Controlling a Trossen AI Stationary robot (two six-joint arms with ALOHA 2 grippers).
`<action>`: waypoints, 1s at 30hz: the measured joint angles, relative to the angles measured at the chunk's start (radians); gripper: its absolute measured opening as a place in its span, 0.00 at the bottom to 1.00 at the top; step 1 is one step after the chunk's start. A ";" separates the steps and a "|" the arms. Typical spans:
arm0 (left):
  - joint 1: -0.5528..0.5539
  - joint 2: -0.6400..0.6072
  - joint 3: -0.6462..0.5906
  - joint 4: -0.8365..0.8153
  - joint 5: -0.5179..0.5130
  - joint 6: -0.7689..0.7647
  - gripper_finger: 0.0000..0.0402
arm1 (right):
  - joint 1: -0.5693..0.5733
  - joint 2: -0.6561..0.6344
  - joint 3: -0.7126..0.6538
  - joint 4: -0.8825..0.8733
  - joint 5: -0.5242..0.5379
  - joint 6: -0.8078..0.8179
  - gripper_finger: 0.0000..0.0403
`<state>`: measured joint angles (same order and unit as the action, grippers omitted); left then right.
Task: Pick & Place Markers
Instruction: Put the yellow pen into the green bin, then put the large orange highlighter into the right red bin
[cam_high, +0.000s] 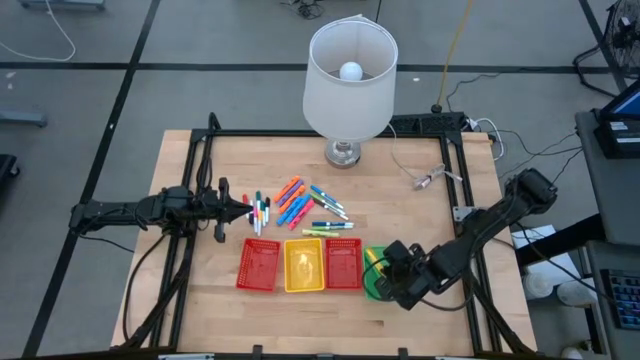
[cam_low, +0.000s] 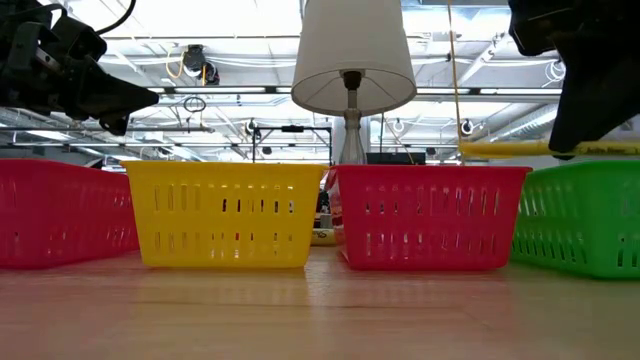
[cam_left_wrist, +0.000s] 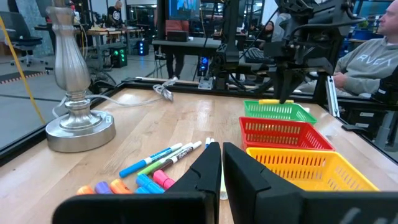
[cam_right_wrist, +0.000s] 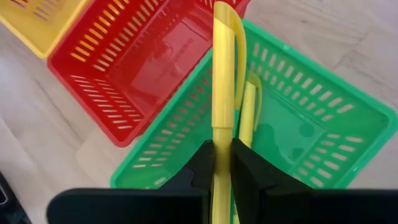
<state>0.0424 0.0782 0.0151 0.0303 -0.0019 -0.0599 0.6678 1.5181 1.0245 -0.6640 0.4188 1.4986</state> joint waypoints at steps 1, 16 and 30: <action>0.000 0.000 0.000 0.000 0.000 0.000 0.05 | 0.000 0.002 0.000 0.000 0.000 0.001 0.06; 0.000 0.000 0.000 0.000 0.000 0.000 0.05 | 0.002 0.002 0.000 0.000 -0.003 0.052 0.08; 0.000 0.000 0.000 0.000 0.000 0.000 0.05 | 0.000 0.002 0.000 -0.015 -0.001 0.035 0.23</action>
<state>0.0424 0.0783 0.0151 0.0303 -0.0021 -0.0597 0.6676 1.5199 1.0245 -0.6788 0.4179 1.5331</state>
